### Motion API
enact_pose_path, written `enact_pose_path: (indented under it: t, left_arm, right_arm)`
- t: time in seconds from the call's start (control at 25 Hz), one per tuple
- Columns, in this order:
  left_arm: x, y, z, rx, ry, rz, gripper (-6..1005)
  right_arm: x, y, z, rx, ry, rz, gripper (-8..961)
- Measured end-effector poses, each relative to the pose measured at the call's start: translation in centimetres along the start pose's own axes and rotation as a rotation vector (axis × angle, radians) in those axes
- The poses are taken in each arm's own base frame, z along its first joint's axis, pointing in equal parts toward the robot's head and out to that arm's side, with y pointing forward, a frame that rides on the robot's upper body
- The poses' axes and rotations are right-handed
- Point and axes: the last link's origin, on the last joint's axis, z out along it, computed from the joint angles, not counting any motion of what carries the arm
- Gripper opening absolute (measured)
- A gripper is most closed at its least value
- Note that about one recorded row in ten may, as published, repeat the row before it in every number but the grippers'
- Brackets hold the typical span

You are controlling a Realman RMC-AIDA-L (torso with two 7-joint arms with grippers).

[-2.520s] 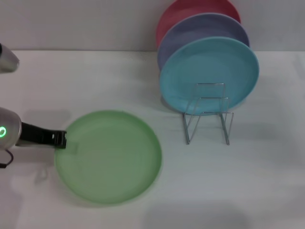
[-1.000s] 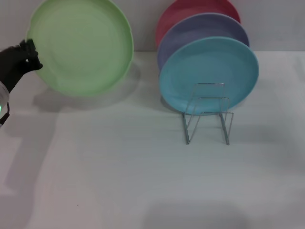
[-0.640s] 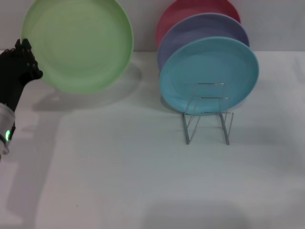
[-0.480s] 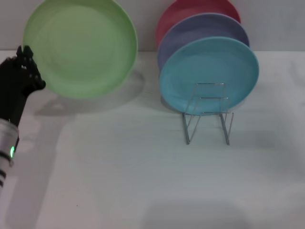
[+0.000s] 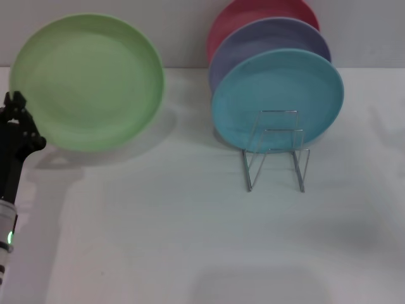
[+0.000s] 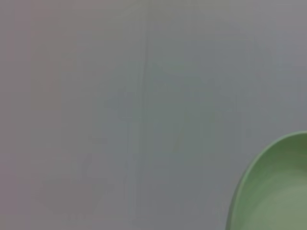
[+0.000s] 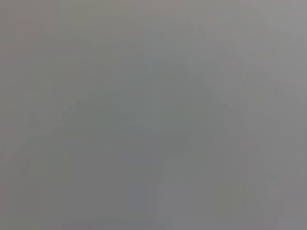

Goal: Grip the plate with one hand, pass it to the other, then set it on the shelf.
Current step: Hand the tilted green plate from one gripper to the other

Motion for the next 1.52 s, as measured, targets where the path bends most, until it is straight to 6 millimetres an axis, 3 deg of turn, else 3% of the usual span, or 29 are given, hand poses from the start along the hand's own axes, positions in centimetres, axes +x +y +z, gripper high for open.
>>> enact_pose_path:
  t: [0.16, 0.32, 0.36, 0.6, 0.76, 1.16, 1.52]
  left_arm:
    - [0.0, 0.0, -0.7, 0.009, 0.009, 0.022, 59]
    - [0.2, 0.8, -1.4, -0.025, 0.029, 0.036, 60]
    - [0.3, 0.9, -1.7, -0.032, 0.037, 0.037, 61]
    - [0.4, 1.4, -2.7, -0.058, 0.053, 0.05, 63]
    - [0.4, 1.6, -2.9, -0.067, 0.058, 0.068, 65]
    - [0.3, 2.0, -3.3, -0.063, 0.055, 0.095, 69]
    - [0.3, 2.8, -3.7, 0.012, 0.03, 0.143, 72]
  right_arm:
    - [-0.4, 2.7, -3.0, -0.106, -0.037, 0.098, 757]
    - [-0.2, 4.4, -4.2, -0.144, -0.033, 0.151, 757]
    - [0.1, 5.8, -4.6, -0.171, -0.024, 0.173, 757]
    - [0.7, 9.2, -5.0, -0.233, -0.011, 0.196, 757]
    - [0.9, 12.1, -4.6, -0.266, -0.013, 0.168, 756]
    - [2.3, 16.6, -2.4, -0.349, 0.085, 0.197, 741]
    - [3.7, 18.8, 0.4, -0.408, 0.185, 0.199, 727]
